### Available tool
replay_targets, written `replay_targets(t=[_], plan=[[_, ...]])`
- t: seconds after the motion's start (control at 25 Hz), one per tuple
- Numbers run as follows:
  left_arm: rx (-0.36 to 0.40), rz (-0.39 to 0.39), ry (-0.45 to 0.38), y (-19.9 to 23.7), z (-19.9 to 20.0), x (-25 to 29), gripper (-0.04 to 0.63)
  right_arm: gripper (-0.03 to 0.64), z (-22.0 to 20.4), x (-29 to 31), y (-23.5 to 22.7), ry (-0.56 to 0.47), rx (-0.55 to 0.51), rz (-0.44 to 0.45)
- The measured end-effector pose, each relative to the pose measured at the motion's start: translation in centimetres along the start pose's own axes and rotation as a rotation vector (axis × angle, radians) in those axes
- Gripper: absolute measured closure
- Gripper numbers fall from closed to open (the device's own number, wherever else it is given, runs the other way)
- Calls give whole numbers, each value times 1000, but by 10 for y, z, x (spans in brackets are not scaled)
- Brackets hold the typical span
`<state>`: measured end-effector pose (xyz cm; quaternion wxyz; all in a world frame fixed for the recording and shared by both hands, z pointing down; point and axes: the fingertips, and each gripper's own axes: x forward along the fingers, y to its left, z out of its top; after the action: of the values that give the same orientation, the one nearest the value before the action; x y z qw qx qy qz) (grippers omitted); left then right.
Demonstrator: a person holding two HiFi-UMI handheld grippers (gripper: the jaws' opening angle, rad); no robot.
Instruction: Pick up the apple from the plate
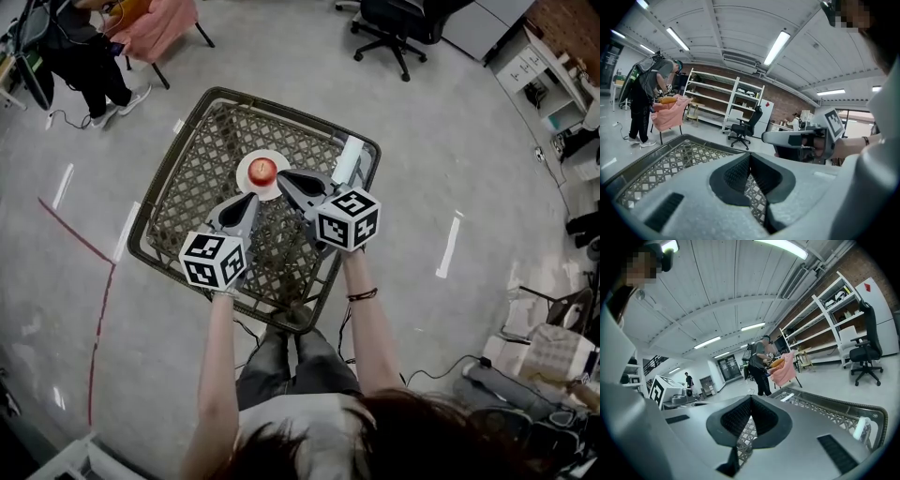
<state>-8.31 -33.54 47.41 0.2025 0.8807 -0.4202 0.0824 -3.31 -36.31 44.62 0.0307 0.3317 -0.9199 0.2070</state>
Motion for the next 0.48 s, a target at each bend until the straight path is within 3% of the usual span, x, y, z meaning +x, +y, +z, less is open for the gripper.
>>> replay_targets(t=[0.48], plan=[[-31,24,41,22,-36,14,584,607,-28,19,-14,10,-15,5]])
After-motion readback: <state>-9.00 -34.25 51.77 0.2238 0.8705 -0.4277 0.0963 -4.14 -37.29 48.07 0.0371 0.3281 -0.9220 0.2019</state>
